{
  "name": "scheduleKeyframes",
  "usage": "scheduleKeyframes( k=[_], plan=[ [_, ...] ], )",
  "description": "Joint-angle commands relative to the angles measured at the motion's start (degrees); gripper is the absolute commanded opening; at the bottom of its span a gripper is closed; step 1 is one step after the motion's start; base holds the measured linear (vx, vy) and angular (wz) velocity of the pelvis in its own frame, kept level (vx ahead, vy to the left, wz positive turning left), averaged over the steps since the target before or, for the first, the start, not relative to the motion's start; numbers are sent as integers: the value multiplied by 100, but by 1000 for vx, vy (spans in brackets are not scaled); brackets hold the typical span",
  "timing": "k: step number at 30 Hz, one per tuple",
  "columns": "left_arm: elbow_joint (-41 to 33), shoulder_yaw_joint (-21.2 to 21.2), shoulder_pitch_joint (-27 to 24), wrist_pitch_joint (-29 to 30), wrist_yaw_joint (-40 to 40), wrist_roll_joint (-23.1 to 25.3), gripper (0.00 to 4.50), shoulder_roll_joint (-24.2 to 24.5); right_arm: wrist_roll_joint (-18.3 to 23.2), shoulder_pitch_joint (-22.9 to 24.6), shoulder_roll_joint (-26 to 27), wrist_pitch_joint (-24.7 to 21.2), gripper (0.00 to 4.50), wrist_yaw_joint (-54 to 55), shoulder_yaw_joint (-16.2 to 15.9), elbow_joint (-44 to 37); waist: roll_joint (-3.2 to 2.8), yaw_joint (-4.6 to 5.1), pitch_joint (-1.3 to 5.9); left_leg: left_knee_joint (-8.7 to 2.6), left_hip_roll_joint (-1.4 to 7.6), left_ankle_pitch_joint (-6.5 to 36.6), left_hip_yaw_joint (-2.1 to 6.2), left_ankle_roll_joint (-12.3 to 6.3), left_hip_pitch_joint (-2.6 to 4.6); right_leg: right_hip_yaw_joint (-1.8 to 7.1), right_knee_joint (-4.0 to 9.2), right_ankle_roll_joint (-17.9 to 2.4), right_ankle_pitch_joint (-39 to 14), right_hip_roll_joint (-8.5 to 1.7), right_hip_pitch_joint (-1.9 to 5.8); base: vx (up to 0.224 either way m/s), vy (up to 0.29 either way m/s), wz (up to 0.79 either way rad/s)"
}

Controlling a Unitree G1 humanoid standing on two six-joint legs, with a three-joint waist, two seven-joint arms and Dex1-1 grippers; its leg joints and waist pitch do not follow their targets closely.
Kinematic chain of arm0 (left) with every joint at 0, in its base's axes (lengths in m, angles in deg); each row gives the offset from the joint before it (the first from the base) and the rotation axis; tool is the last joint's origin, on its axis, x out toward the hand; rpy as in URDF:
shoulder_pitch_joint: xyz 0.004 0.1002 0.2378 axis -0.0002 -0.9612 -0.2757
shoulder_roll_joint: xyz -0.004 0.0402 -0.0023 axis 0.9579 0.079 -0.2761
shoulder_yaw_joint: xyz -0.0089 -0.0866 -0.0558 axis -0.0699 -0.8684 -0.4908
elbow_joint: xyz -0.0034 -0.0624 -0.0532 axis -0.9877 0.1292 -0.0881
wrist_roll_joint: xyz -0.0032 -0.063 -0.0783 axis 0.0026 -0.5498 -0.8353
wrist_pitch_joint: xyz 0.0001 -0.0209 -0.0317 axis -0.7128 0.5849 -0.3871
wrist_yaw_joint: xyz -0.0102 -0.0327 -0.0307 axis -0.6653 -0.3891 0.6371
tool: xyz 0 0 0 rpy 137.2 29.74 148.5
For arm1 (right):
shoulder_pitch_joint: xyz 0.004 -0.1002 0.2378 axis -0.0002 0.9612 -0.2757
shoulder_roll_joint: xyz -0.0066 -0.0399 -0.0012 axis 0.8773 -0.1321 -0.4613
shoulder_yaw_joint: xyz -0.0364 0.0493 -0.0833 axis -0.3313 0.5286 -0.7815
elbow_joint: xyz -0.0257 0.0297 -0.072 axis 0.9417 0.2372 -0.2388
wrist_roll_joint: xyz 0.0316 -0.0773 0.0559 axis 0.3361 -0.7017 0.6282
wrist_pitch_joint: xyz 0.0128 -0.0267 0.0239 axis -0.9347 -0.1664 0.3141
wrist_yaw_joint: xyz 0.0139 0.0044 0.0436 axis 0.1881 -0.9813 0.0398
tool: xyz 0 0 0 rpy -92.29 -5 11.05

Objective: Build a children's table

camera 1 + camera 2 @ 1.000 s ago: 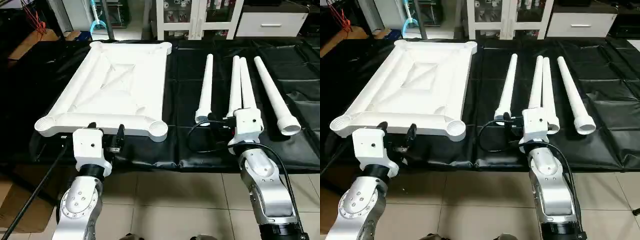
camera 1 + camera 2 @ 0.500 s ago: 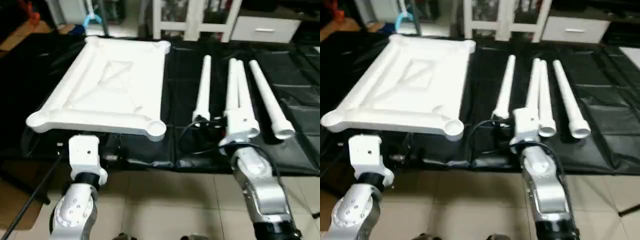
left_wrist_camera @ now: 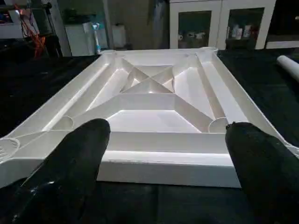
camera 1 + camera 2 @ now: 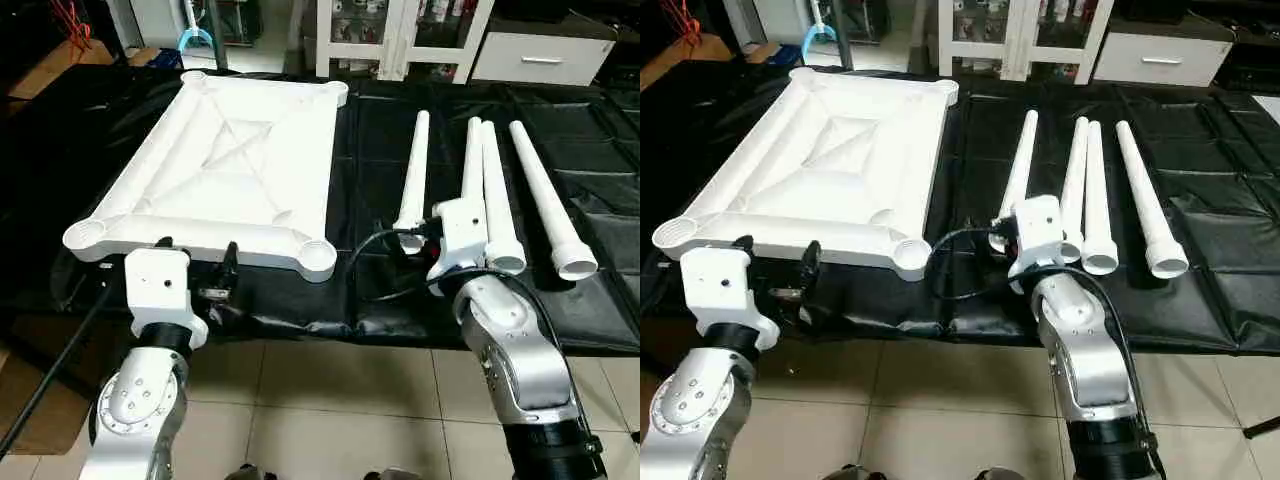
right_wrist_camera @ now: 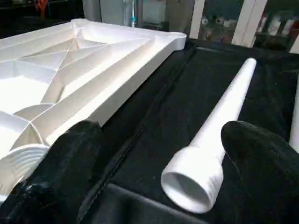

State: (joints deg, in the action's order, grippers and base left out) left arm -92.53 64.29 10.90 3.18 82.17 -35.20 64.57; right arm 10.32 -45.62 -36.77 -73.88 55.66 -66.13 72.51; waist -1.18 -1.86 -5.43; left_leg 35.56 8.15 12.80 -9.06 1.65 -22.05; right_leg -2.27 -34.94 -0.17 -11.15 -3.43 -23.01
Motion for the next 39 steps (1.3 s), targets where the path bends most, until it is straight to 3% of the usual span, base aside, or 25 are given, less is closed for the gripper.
scheduleKeyframes(
  k=[1, 2, 6, 7, 9, 10, 12, 14, 19, 21, 23, 24, 26, 27, 28, 29, 30, 31, 32, 35, 36, 39],
  plan=[
    [76, -31, 81, 89, -24, 84, 442, 58, 9, -62, 35, 112, 450, 151, 164, 65, -57, -3, 344, -525, 462, 672, 188, -77, 81, 296, 342, -1225, -108, -456, 256, 0, 0, 0],
    [165, -8, 117, 84, -22, 130, 442, 91, -23, -83, 41, 128, 450, 231, 211, 91, -82, -13, 353, -514, 461, 642, 182, -89, 91, 295, 329, -1261, -7, -457, 252, 0, 0, 0],
    [432, 253, 214, 255, -47, 578, 442, 343, -284, -158, -33, 338, 450, 382, 119, 16, -67, -16, 373, -499, 450, 512, 176, -128, 91, 285, 315, -1270, 118, -447, 275, 0, 0, 0],
    [489, 248, 178, 240, -47, 588, 442, 360, -532, -145, -85, 572, 450, 516, -6, 26, -142, -30, 401, -490, 455, 472, 188, -116, 95, 281, 298, -1262, 159, -452, 282, 0, 0, 0],
    [539, 101, 133, 133, -71, 488, 442, 332, -956, -85, -208, 840, 450, 708, -239, 66, -116, -16, 402, -477, 434, 470, 166, -56, 84, 280, 308, -1294, 208, -451, 291, 0, 0, 0],
    [535, 28, 145, 115, -63, 404, 442, 307, -886, -60, -217, 816, 450, 602, -247, 87, -137, -22, 408, -478, 439, 503, 168, -64, 88, 283, 305, -1317, 195, -460, 294, 0, 0, 0],
    [454, -155, 253, 64, -15, 113, 442, 204, -427, 64, -91, 601, 450, 327, -66, 29, -124, -13, 400, -485, 454, 703, 164, -136, 83, 295, 313, -1400, 121, -468, 299, 0, 0, 0],
    [409, -205, 344, 124, -43, 45, 442, 164, -314, 110, -60, 551, 450, 245, -29, -14, -135, -18, 392, -493, 461, 762, 168, -182, 83, 290, 322, -1425, 63, -464, 294, 0, 0, 0],
    [307, -4, 366, 161, 21, 124, 442, 157, -252, 102, -43, 606, 450, 111, -140, 26, -167, -20, 378, -503, 470, 836, 178, -205, 77, 284, 341, -1377, -153, -464, 279, 0, 0, 0],
    [233, 72, 336, 172, 41, 129, 442, 134, -280, 123, -79, 639, 450, 48, -218, 94, -129, -16, 375, -514, 471, 990, 173, -162, 88, 283, 356, -1342, -347, -460, 283, 0, 0, 0],
    [218, 80, 326, 171, 34, 135, 442, 125, -275, 132, -85, 627, 450, 29, -226, 109, -157, -17, 356, -550, 472, 1501, 173, -67, 145, 275, 382, -1277, -908, -462, 294, 0, 0, 0],
    [197, 63, 276, 154, 19, 141, 442, 123, -230, 150, -88, 613, 450, -33, -201, 77, -142, 6, 322, -588, 459, 2069, 175, 40, 199, 262, 447, -1145, -1601, -446, 284, 0, 0, 0],
    [187, 55, 250, 144, 23, 136, 442, 128, -216, 154, -90, 610, 450, -52, -195, 62, -149, 41, 251, -636, 416, 2909, 174, 95, 335, 204, 557, -913, -2651, -370, 259, 0, 0, 0],
    [182, 69, 237, 144, 34, 153, 442, 152, -207, 147, -91, 607, 450, -60, -190, 64, -101, 81, 197, -643, 377, 3281, 162, 78, 431, 158, 647, -779, -3237, -327, 236, 0, 0, 0],
    [178, 84, 223, 145, 45, 172, 442, 178, -197, 139, -93, 603, 450, -68, -184, 66, -119, 77, 193, -637, 358, 3349, 162, 66, 466, 147, 675, -722, -3470, -335, 256, 0, 0, 0],
    [171, 122, 195, 135, 80, 198, 442, 224, -199, 118, -101, 603, 450, -77, -187, 86, -107, 76, 209, -638, 341, 3269, 147, 29, 491, 152, 718, -684, -3542, -351, 288, 0, 0, 0],
    [156, 161, 141, 131, 122, 219, 442, 268, -224, 87, -120, 614, 450, -74, -208, 127, -128, 58, 229, -690, 334, 2895, 134, -82, 458, 167, 753, -635, -3454, -369, 405, 0, 0, 0],
    [156, 161, 141, 131, 122, 219, 442, 268, -224, 87, -120, 614, 450, -74, -208, 127, -127, 57, 244, -701, 339, 2780, 125, -114, 465, 167, 750, -663, -3314, -360, 419, 0, 0, 0],
    [149, 162, 124, 135, 126, 223, 442, 273, -229, 82, -123, 615, 450, -72, -212, 137, -131, 58, 268, -728, 353, 2610, 109, -175, 511, 158, 721, -814, -2917, -329, 424, 0, 0, 0],
    [137, 141, 121, 144, 113, 199, 442, 253, -228, 87, -117, 613, 450, -86, -198, 136, -137, 59, 333, -724, 333, 2080, 68, -339, 456, 172, 628, -1222, -2004, -311, 544, 77, 7, -2],
    [139, 139, 128, 142, 111, 191, 442, 246, -229, 92, -117, 614, 450, -93, -191, 131, -136, 46, 378, -670, 291, 1524, 21, -572, 423, 186, 566, -1524, -1345, -313, 621, 76, 8, -1],
    [153, 156, 168, 135, 121, 170, 442, 240, -212, 105, -111, 626, 450, -107, -165, 103, -162, 27, 416, -607, 250, 885, 9, -903, 387, 171, 489, -1778, -734, -291, 694, 85, 5, 1]
  ],
)
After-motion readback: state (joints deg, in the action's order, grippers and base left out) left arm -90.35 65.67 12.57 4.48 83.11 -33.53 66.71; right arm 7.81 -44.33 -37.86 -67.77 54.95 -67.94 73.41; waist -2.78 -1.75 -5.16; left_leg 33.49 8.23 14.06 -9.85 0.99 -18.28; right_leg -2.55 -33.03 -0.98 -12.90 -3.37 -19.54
